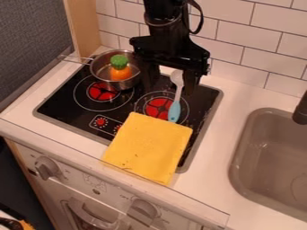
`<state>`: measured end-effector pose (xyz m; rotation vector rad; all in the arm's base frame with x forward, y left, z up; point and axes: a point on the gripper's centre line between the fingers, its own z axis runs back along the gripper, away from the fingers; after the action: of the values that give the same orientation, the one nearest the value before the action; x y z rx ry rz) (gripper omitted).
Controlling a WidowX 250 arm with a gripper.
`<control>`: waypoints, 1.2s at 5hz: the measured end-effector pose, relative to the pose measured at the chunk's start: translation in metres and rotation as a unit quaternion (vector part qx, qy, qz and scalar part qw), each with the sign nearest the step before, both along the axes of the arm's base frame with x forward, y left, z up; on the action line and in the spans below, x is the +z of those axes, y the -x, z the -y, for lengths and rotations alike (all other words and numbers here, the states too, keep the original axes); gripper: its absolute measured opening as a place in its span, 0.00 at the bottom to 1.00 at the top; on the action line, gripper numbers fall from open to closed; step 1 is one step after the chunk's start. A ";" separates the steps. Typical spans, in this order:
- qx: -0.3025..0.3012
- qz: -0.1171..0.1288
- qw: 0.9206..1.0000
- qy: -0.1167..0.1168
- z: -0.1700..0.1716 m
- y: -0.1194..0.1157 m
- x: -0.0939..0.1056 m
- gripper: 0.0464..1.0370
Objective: Take the orange container and put it in the lower part of the left side burner
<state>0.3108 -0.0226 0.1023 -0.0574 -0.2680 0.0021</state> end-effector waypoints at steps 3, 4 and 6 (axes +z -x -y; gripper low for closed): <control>0.078 -0.028 0.997 -0.010 -0.072 -0.040 -0.011 0.96; 0.102 -0.038 0.994 -0.009 -0.098 -0.053 -0.019 0.96; 0.134 -0.057 0.989 0.008 -0.131 -0.078 -0.043 0.96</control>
<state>0.3888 0.1085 0.0596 -0.0366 -0.1596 0.2741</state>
